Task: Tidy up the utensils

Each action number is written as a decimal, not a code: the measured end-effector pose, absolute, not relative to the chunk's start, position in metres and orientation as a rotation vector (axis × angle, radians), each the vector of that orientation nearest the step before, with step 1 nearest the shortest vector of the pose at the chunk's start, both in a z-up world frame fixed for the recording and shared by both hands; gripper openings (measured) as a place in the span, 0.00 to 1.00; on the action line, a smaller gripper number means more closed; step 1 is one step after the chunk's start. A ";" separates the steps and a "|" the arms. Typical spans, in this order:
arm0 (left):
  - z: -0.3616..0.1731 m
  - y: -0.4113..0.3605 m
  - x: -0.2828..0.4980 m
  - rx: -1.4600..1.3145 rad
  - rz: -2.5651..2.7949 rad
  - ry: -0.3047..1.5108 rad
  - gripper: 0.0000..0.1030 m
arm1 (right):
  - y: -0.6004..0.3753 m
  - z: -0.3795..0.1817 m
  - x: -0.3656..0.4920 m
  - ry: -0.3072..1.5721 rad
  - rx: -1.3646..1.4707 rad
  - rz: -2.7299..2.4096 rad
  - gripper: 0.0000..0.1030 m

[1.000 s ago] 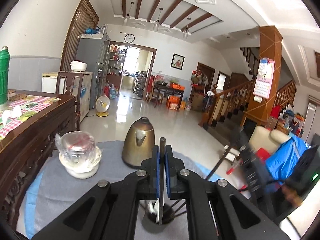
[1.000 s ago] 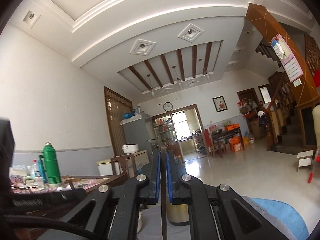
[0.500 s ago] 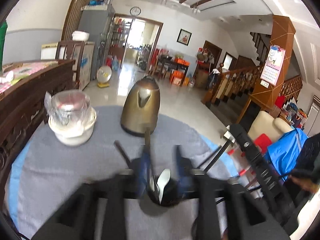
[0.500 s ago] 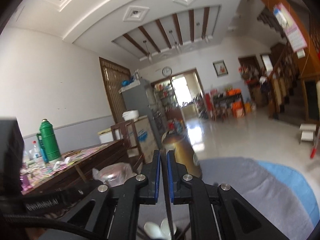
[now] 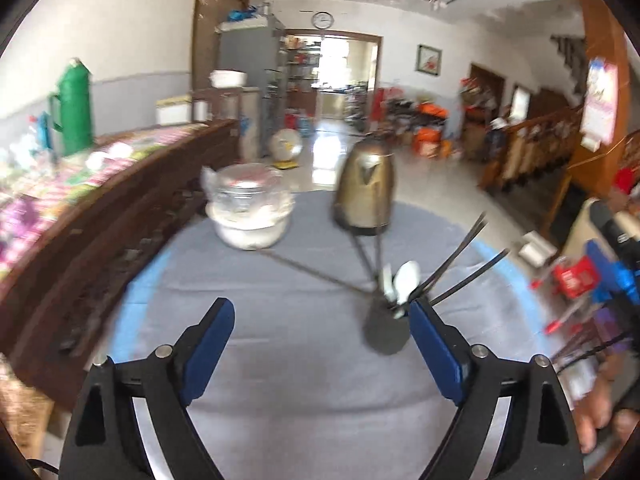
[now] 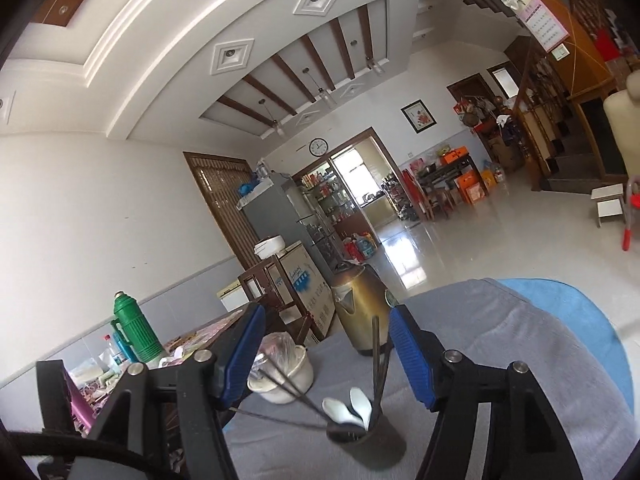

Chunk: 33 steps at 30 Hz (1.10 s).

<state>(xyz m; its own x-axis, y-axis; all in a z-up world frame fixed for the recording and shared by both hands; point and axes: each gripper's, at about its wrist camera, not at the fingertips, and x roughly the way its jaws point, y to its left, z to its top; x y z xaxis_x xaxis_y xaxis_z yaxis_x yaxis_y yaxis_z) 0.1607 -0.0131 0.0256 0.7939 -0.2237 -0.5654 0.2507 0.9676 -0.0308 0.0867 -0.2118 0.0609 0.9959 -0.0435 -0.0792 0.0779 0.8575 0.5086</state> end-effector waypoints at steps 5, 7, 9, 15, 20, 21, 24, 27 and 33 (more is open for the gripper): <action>0.033 -0.012 0.116 0.154 -0.153 0.517 0.92 | -0.201 0.058 0.050 0.137 0.511 -0.063 0.66; 0.038 -0.011 0.094 0.180 -0.133 0.482 0.94 | -0.198 0.056 0.035 0.155 0.505 -0.065 0.66; 0.043 -0.010 0.077 0.204 -0.118 0.453 0.97 | -0.195 0.053 0.023 0.168 0.510 -0.058 0.66; 0.058 -0.005 0.030 0.257 -0.079 0.369 0.98 | -0.181 0.052 -0.013 0.209 0.479 -0.068 0.66; 0.069 0.009 0.005 0.234 -0.074 0.346 0.99 | -0.168 0.058 -0.037 0.230 0.437 -0.072 0.66; 0.071 0.012 0.002 0.228 -0.073 0.340 0.99 | -0.165 0.060 -0.042 0.227 0.419 -0.076 0.67; 0.074 0.018 -0.004 0.227 -0.060 0.334 0.99 | -0.155 0.066 -0.053 0.209 0.376 -0.094 0.67; 0.073 0.026 -0.005 0.221 -0.044 0.339 0.99 | -0.147 0.070 -0.059 0.197 0.371 -0.096 0.67; 0.065 0.044 -0.008 0.204 0.002 0.369 0.99 | -0.128 0.071 -0.072 0.180 0.369 -0.139 0.67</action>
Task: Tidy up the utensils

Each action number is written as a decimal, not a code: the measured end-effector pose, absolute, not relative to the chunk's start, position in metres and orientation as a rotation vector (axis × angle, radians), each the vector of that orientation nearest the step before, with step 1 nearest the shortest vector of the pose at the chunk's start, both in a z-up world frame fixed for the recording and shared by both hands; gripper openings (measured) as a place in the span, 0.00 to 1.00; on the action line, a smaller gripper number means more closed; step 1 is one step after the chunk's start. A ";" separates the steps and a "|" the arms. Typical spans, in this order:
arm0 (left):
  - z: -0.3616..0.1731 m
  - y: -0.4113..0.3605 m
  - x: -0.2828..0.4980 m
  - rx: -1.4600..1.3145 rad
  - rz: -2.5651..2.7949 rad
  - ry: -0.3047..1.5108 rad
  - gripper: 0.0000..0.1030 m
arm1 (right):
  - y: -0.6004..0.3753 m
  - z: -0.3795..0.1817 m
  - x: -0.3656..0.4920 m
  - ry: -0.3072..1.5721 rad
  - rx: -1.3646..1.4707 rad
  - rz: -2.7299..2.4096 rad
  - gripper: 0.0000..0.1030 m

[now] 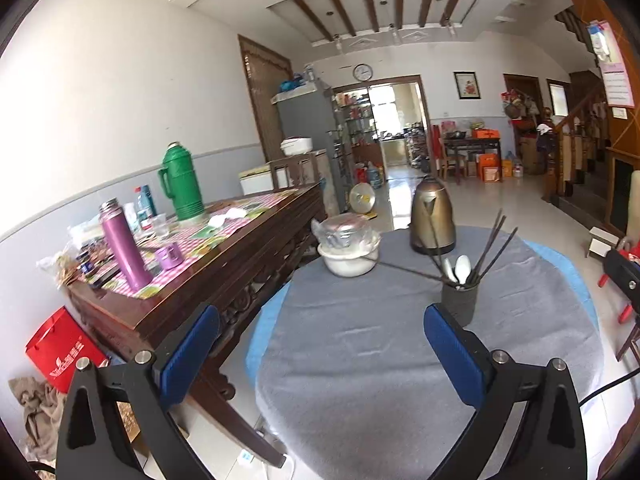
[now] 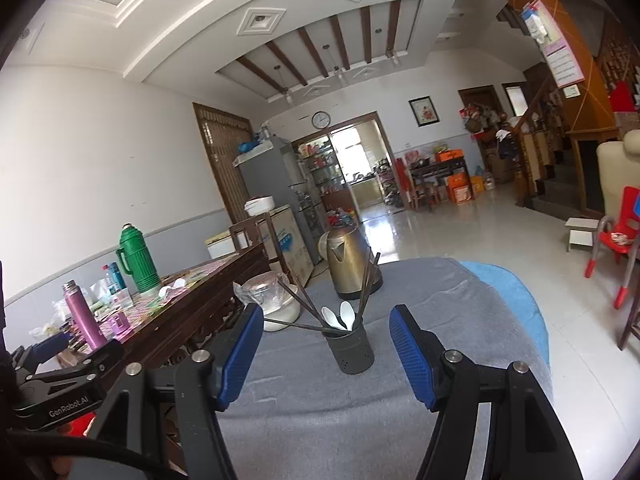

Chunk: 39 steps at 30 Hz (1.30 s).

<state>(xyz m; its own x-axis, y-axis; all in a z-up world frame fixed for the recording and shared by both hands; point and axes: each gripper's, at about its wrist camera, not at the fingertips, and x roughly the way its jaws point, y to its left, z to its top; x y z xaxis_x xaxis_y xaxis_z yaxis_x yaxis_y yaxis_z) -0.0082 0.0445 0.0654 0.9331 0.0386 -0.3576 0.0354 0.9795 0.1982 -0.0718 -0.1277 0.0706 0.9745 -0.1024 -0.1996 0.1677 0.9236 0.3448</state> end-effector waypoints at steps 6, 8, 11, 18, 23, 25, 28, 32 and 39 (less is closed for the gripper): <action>0.057 0.055 -0.009 0.189 0.044 0.396 0.99 | -0.117 0.059 -0.076 0.203 0.390 -0.155 0.67; 0.054 0.057 -0.009 0.186 0.045 0.402 0.99 | -0.115 0.056 -0.079 0.197 0.387 -0.167 0.67; 0.051 0.056 -0.009 0.190 0.046 0.413 0.99 | -0.115 0.054 -0.084 0.189 0.382 -0.180 0.67; 0.046 0.049 -0.013 0.212 0.033 0.426 0.99 | -0.115 0.051 -0.085 0.213 0.388 -0.196 0.67; 0.045 0.052 -0.013 0.196 0.026 0.434 0.99 | -0.107 0.051 -0.084 0.219 0.345 -0.197 0.67; 0.045 0.054 -0.012 0.189 0.030 0.436 0.99 | -0.104 0.051 -0.084 0.219 0.331 -0.195 0.67; 0.045 0.059 -0.011 0.174 0.036 0.439 0.99 | -0.102 0.051 -0.084 0.221 0.324 -0.189 0.67; 0.042 0.063 -0.010 0.163 0.038 0.450 0.99 | -0.098 0.049 -0.083 0.226 0.311 -0.179 0.67; 0.038 0.069 -0.008 0.140 0.042 0.461 0.99 | -0.092 0.049 -0.085 0.224 0.276 -0.169 0.67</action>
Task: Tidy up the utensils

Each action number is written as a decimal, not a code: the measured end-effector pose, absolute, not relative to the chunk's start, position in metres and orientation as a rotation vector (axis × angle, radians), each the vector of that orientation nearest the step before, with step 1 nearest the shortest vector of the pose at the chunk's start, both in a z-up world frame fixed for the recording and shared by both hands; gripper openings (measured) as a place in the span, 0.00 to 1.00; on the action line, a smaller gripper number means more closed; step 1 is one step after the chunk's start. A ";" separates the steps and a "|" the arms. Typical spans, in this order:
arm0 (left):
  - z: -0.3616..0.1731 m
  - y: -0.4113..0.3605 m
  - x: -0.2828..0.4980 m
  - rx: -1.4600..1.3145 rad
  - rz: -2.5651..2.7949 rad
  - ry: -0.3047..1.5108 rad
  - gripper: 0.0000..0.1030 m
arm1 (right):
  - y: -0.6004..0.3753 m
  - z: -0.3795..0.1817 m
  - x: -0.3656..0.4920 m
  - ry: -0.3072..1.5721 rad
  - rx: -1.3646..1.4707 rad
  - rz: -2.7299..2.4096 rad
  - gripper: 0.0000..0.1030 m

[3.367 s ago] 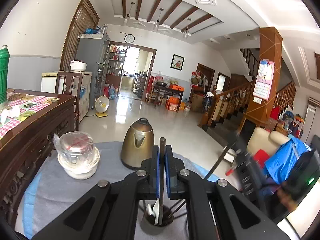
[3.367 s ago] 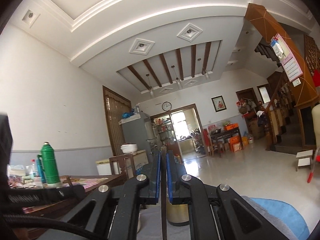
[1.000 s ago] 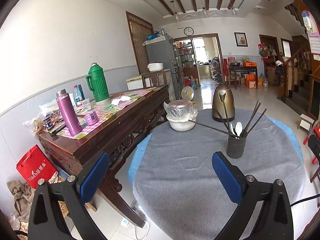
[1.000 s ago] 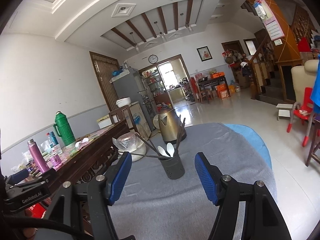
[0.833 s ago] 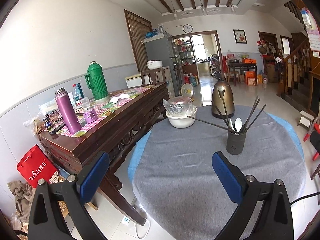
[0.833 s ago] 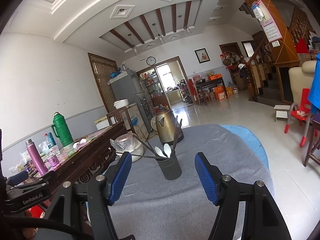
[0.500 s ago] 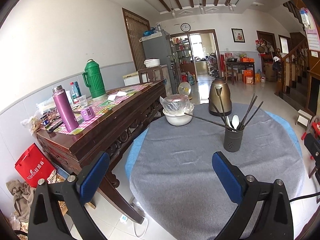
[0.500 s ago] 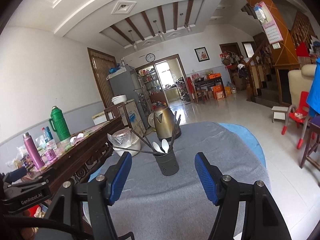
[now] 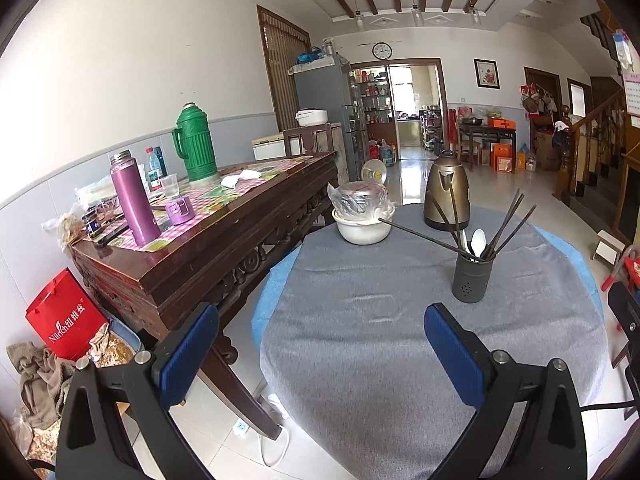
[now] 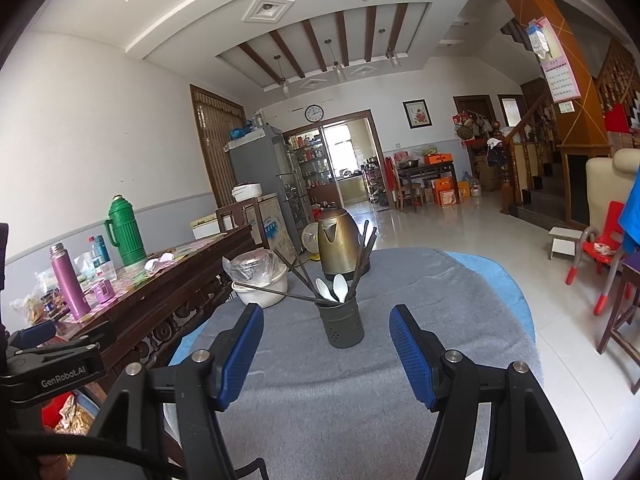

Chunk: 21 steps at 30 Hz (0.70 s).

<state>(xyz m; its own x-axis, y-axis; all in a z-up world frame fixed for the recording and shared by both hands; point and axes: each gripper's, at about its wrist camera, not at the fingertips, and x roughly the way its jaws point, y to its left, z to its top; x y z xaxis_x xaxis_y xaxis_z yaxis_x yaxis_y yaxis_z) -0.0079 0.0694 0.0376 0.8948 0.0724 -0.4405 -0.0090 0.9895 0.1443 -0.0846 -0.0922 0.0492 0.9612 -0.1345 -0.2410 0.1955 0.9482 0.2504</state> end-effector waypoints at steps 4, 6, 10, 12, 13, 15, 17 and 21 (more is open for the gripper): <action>0.036 0.071 -0.009 0.134 0.046 0.462 0.99 | -0.092 0.050 -0.087 0.218 0.269 -0.167 0.67; 0.036 0.072 -0.009 0.131 0.048 0.462 0.99 | -0.091 0.050 -0.088 0.218 0.265 -0.165 0.67; 0.035 0.073 -0.009 0.129 0.049 0.463 0.99 | -0.090 0.051 -0.089 0.219 0.260 -0.159 0.67; 0.035 0.073 -0.009 0.128 0.051 0.462 0.99 | -0.089 0.051 -0.090 0.219 0.256 -0.158 0.67; 0.034 0.074 -0.009 0.127 0.051 0.463 0.99 | -0.089 0.051 -0.090 0.218 0.255 -0.157 0.67; 0.033 0.075 -0.009 0.126 0.051 0.464 0.99 | -0.088 0.052 -0.090 0.217 0.254 -0.154 0.67; 0.033 0.075 -0.010 0.126 0.052 0.463 0.99 | -0.088 0.052 -0.090 0.217 0.252 -0.154 0.67; 0.032 0.076 -0.009 0.125 0.055 0.461 0.99 | -0.087 0.052 -0.091 0.217 0.249 -0.152 0.67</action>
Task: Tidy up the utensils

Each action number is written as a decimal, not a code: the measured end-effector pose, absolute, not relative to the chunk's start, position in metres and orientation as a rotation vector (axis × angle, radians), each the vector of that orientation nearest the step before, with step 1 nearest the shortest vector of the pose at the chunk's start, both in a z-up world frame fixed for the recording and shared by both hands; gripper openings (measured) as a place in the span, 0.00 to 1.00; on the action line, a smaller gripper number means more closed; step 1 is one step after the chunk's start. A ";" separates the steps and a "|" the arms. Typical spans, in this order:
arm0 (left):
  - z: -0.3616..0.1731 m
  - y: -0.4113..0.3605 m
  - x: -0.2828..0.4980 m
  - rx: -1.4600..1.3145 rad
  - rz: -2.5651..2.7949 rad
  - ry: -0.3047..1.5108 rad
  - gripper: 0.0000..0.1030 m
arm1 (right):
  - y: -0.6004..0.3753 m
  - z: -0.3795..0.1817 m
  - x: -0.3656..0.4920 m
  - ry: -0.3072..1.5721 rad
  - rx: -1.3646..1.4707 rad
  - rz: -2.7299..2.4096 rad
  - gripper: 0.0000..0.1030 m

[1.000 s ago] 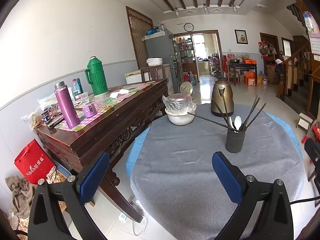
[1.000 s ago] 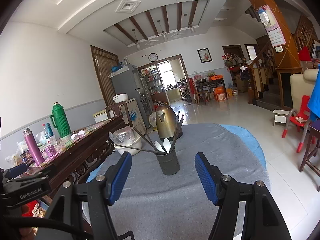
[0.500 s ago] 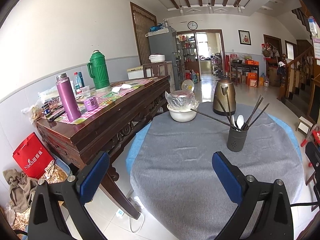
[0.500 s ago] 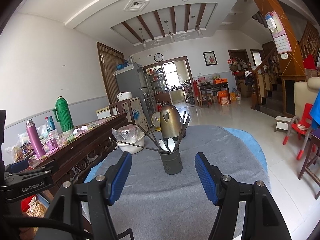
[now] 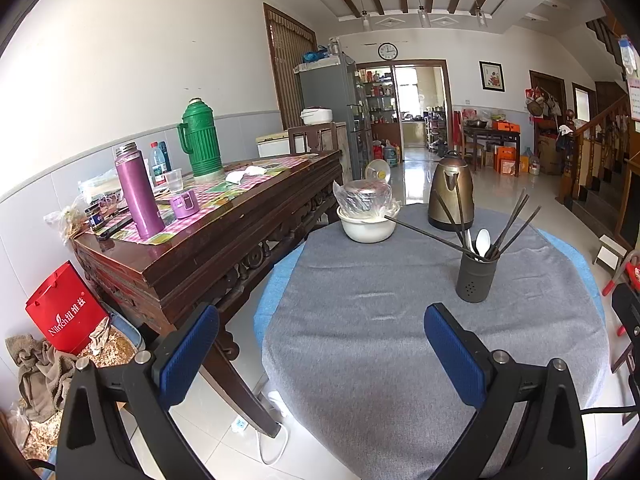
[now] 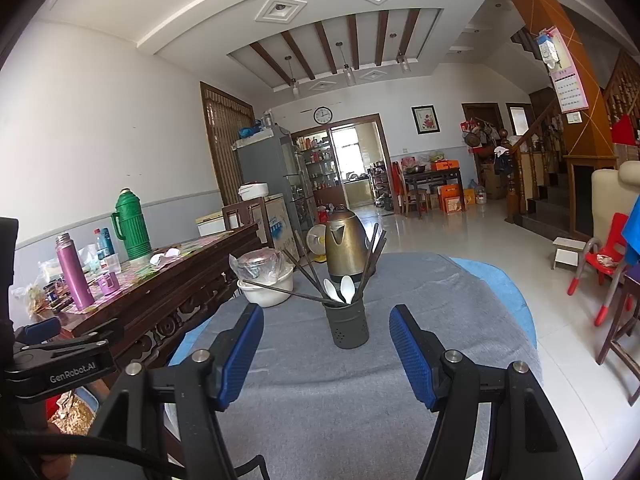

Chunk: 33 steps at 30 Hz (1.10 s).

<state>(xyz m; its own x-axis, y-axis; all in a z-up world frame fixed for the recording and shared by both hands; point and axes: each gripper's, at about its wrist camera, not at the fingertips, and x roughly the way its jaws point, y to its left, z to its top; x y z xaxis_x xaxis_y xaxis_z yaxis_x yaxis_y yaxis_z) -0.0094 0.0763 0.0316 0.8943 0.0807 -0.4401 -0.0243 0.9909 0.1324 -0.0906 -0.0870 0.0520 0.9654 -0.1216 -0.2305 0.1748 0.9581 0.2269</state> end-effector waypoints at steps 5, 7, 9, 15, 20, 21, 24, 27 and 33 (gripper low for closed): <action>0.031 0.076 -0.010 0.124 0.056 0.458 0.99 | -0.086 0.052 -0.090 0.217 0.248 -0.151 0.67; 0.030 0.076 -0.011 0.125 0.053 0.457 0.99 | -0.087 0.052 -0.091 0.216 0.245 -0.146 0.67; 0.029 0.076 -0.011 0.127 0.052 0.457 0.99 | -0.087 0.053 -0.092 0.215 0.242 -0.142 0.67; 0.028 0.075 -0.012 0.126 0.054 0.458 0.99 | -0.087 0.053 -0.093 0.213 0.237 -0.139 0.67; 0.027 0.076 -0.012 0.122 0.053 0.459 0.99 | -0.086 0.053 -0.093 0.214 0.237 -0.139 0.67; 0.027 0.077 -0.012 0.121 0.053 0.460 0.99 | -0.087 0.053 -0.093 0.213 0.237 -0.138 0.67; 0.027 0.077 -0.012 0.120 0.053 0.461 0.99 | -0.087 0.053 -0.093 0.215 0.235 -0.138 0.67; 0.027 0.078 -0.011 0.119 0.052 0.462 0.99 | -0.087 0.053 -0.094 0.217 0.234 -0.136 0.67; 0.024 0.078 -0.011 0.113 0.048 0.468 0.99 | -0.088 0.052 -0.094 0.219 0.226 -0.137 0.67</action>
